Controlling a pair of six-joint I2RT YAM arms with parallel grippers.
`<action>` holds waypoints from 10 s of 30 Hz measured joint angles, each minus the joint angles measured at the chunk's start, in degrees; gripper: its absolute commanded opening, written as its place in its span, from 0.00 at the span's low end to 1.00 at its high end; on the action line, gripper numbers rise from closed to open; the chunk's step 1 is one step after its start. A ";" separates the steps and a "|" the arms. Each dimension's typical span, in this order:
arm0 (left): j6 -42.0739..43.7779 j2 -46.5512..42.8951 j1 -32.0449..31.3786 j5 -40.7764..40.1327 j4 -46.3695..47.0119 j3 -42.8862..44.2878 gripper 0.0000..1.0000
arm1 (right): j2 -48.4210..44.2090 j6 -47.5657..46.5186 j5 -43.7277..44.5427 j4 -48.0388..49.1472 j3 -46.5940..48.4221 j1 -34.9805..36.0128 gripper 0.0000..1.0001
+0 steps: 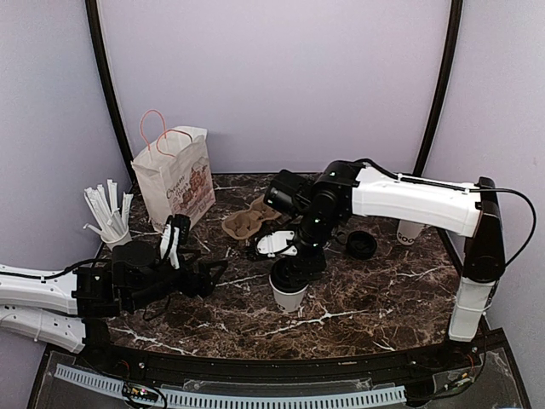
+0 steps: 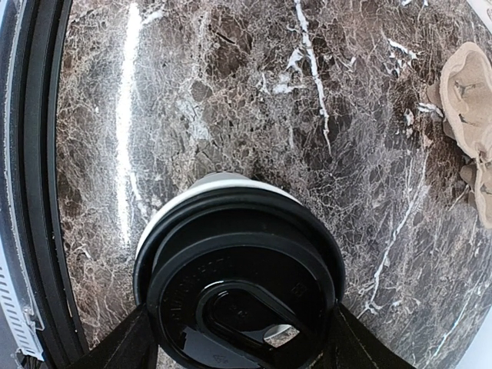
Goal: Pack the takeout coffee
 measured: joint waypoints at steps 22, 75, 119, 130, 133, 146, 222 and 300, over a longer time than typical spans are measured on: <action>-0.02 0.09 0.00 -0.02 0.26 -0.46 0.89 | 0.17 0.20 -0.09 0.72 -1.29 0.52 0.68; -36.59 46.12 5.60 29.42 41.68 8.09 0.63 | -6.58 1.05 -9.75 12.66 -12.96 -4.26 0.81; -29.86 51.15 3.69 37.77 34.69 18.84 0.50 | -18.91 30.97 -54.07 35.95 -48.54 -30.64 0.48; -27.89 48.26 3.72 34.93 31.89 17.07 0.43 | -10.78 33.59 -62.10 36.17 -46.18 -30.84 0.34; -27.80 47.10 3.69 34.05 32.00 15.50 0.43 | -9.35 34.10 -63.21 37.20 -45.59 -30.84 0.29; -29.81 54.31 5.51 36.06 54.55 9.88 0.46 | -3.85 33.46 -67.82 34.80 -42.60 -30.36 0.20; -14.75 30.32 -2.05 35.95 7.61 14.69 0.68 | -2.14 17.42 -56.68 18.69 -31.58 -25.73 0.63; -14.82 33.68 -3.82 27.28 0.20 22.01 0.73 | -4.44 15.74 -49.68 10.86 -20.17 -28.70 0.68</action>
